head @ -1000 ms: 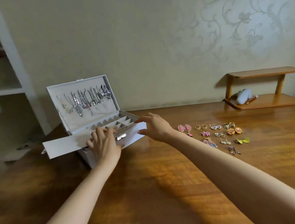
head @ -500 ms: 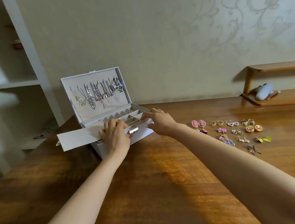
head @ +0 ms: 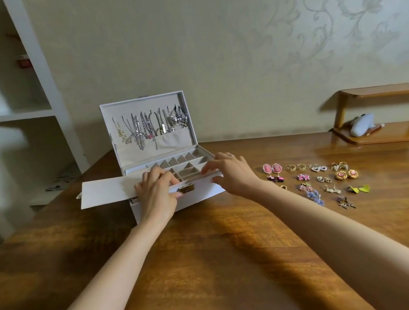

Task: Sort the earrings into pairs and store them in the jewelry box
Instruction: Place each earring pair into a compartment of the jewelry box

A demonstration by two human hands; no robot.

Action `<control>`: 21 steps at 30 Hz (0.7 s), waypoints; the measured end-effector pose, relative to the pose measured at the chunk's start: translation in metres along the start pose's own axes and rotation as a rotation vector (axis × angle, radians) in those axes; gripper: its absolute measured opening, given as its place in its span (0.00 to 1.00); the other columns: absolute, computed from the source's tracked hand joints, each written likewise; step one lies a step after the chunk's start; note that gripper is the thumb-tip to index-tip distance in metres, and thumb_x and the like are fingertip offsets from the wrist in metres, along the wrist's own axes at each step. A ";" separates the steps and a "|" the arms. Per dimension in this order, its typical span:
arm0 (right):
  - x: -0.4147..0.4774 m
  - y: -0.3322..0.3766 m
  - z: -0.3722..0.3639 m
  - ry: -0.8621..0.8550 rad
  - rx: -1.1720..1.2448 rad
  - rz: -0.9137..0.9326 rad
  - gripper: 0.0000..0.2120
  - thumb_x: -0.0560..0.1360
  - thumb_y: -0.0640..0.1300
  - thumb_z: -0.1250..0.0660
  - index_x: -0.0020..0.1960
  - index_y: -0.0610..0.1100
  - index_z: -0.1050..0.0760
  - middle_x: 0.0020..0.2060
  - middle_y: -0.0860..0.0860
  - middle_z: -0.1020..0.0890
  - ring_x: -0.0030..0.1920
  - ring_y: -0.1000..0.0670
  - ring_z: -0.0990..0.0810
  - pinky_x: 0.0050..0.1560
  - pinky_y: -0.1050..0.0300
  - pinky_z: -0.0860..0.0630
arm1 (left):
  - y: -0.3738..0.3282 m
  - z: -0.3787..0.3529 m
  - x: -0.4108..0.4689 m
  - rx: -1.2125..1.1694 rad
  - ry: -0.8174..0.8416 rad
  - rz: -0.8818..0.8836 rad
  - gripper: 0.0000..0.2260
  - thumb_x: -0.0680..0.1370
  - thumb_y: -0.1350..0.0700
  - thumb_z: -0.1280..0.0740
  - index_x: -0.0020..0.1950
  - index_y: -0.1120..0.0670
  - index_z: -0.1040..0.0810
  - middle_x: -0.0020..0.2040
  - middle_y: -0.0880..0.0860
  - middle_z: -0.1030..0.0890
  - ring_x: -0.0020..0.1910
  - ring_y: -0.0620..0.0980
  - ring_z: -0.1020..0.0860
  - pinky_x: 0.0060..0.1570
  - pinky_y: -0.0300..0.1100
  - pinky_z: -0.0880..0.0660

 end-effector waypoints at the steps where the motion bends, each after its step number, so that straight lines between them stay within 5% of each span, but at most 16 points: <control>1: -0.004 0.000 0.003 -0.013 0.012 0.003 0.14 0.76 0.41 0.35 0.59 0.52 0.23 0.60 0.51 0.25 0.63 0.47 0.30 0.61 0.47 0.35 | -0.002 0.001 -0.003 -0.008 0.011 -0.023 0.08 0.70 0.60 0.27 0.46 0.53 0.24 0.56 0.51 0.28 0.59 0.52 0.31 0.53 0.44 0.39; 11: -0.046 -0.006 0.027 -0.128 0.204 -0.015 0.06 0.70 0.36 0.30 0.45 0.44 0.17 0.43 0.53 0.21 0.43 0.53 0.25 0.44 0.59 0.28 | -0.019 0.015 -0.034 -0.134 0.079 -0.178 0.10 0.70 0.58 0.27 0.43 0.51 0.27 0.51 0.48 0.27 0.56 0.49 0.30 0.51 0.40 0.44; 21: -0.100 -0.001 0.047 -0.153 0.186 0.002 0.06 0.67 0.37 0.27 0.41 0.47 0.17 0.38 0.62 0.27 0.39 0.55 0.23 0.40 0.68 0.28 | -0.043 0.030 -0.071 -0.206 0.089 -0.254 0.14 0.68 0.59 0.25 0.41 0.48 0.29 0.49 0.45 0.28 0.53 0.44 0.31 0.51 0.39 0.44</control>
Point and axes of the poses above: each hand's wrist, its own x-axis towards the middle knuckle, its own z-axis out of the back of the hand, y = z × x, the point moved 7 cm from there along x, towards the middle knuckle
